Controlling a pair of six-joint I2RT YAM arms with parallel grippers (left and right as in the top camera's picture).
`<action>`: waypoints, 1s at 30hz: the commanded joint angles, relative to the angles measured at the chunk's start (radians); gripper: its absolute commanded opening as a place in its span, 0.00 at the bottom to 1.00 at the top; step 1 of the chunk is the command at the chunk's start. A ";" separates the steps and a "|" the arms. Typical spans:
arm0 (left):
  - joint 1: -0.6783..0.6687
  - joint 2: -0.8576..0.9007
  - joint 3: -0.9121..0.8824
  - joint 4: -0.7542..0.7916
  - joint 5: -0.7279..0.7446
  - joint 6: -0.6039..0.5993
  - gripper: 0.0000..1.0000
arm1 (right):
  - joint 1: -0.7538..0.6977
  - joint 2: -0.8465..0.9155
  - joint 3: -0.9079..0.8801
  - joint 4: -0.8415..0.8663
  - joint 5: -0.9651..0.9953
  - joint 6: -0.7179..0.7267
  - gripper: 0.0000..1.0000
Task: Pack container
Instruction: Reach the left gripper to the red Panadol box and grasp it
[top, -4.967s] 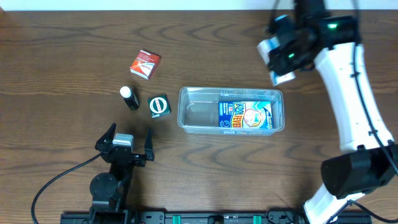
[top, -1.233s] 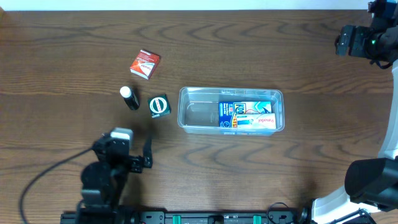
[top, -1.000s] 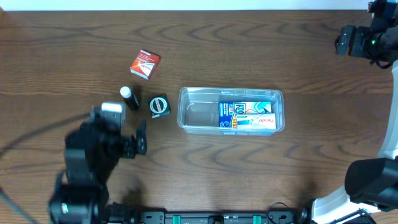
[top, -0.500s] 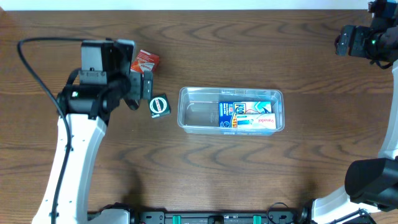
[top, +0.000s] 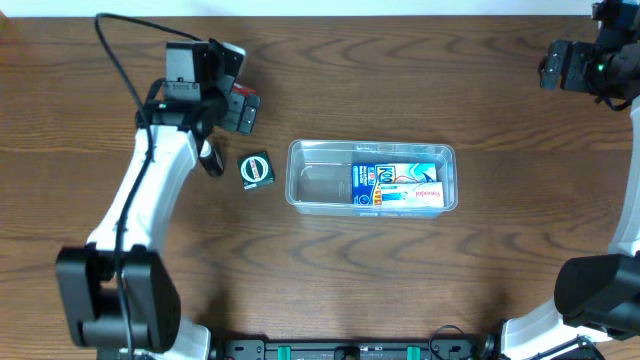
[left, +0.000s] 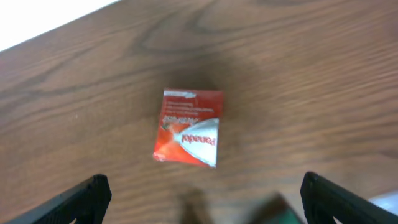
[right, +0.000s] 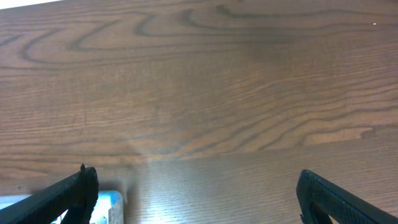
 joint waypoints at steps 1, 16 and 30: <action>0.004 0.051 0.016 0.048 -0.079 0.045 0.98 | -0.007 -0.007 0.009 0.000 -0.001 0.016 0.99; 0.006 0.234 0.016 0.182 -0.126 0.073 0.98 | -0.007 -0.007 0.009 0.000 -0.001 0.016 0.99; 0.006 0.319 0.016 0.237 -0.126 0.074 0.98 | -0.007 -0.007 0.009 0.000 -0.001 0.016 0.99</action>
